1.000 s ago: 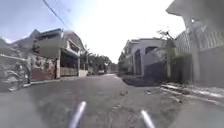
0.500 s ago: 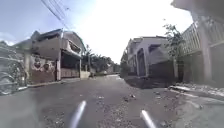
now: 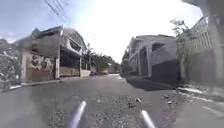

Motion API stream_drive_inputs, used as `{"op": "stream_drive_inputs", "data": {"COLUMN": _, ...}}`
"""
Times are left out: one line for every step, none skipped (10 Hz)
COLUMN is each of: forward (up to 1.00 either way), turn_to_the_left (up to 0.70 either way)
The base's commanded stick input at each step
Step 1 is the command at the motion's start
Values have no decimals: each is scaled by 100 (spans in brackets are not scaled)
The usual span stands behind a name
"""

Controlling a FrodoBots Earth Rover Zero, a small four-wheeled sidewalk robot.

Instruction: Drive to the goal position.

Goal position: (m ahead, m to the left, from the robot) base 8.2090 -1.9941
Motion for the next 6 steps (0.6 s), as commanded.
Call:
{"op": "stream_drive_inputs", "data": {"forward": 85, "turn_to_the_left": -34}}
{"op": "stream_drive_inputs", "data": {"forward": 85, "turn_to_the_left": -30}}
{"op": "stream_drive_inputs", "data": {"forward": 85, "turn_to_the_left": -12}}
{"op": "stream_drive_inputs", "data": {"forward": 85, "turn_to_the_left": 0}}
{"op": "stream_drive_inputs", "data": {"forward": 85, "turn_to_the_left": 0}}
{"op": "stream_drive_inputs", "data": {"forward": 85, "turn_to_the_left": 0}}
